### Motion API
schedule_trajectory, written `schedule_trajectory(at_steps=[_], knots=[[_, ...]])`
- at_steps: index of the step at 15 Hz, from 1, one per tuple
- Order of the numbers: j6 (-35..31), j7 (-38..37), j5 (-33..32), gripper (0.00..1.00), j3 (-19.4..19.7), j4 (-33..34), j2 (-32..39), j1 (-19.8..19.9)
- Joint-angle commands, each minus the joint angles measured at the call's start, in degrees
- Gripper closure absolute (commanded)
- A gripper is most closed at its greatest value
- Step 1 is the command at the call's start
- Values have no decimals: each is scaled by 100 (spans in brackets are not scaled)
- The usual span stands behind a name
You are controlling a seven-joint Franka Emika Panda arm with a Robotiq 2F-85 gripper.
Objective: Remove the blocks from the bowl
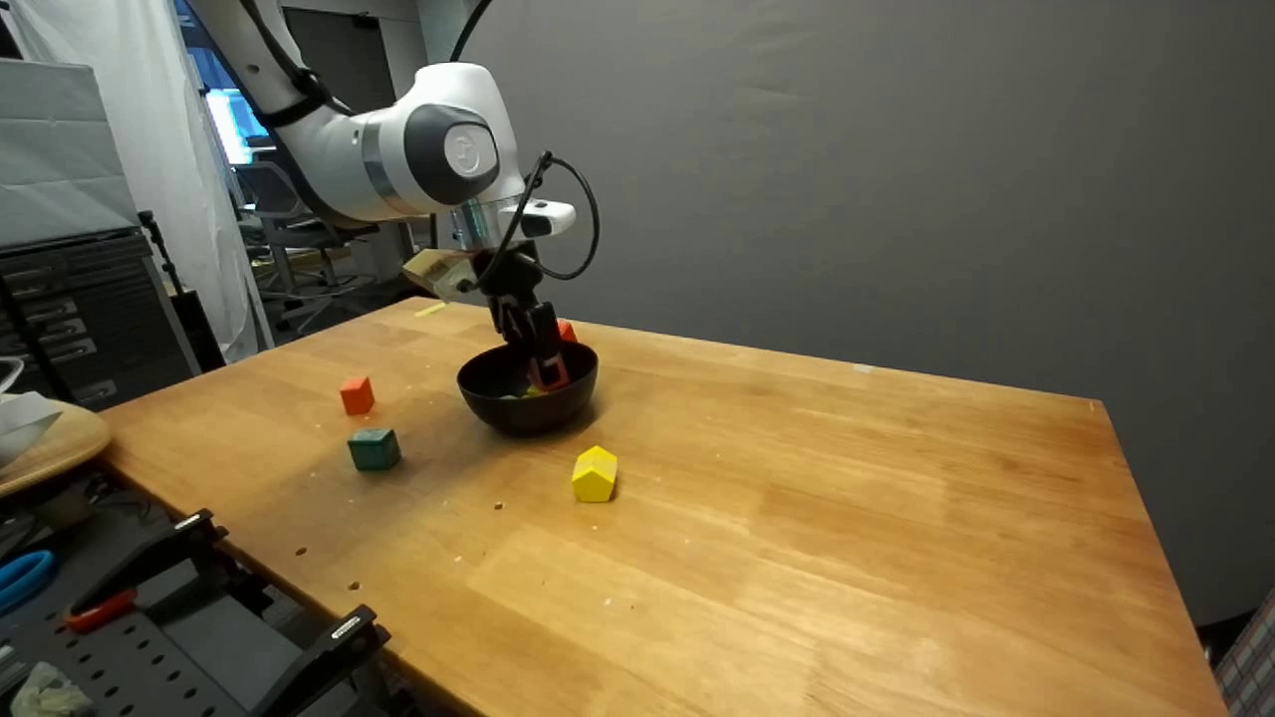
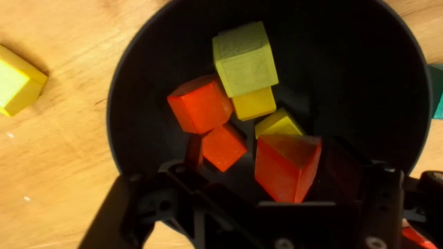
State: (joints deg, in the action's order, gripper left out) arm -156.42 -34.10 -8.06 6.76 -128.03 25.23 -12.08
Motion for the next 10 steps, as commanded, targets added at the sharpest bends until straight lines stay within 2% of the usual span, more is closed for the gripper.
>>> schedule_trajectory(at_steps=[1, 2, 3, 4, 5, 8, 9, 10], knots=[[245, -39, -174, 15, 197, 589, 406, -301], [290, -53, -206, 16, 228, 711, 496, -368], [339, -44, -211, 24, 236, 818, 572, -409], [417, -47, -217, 40, 254, 925, 652, -451], [461, -6, -186, 44, 224, 991, 701, -444], [491, 29, -92, 68, 177, 1023, 732, -409], [483, 10, -69, 74, 180, 984, 705, -392], [470, -21, -69, 73, 197, 916, 656, -389]])
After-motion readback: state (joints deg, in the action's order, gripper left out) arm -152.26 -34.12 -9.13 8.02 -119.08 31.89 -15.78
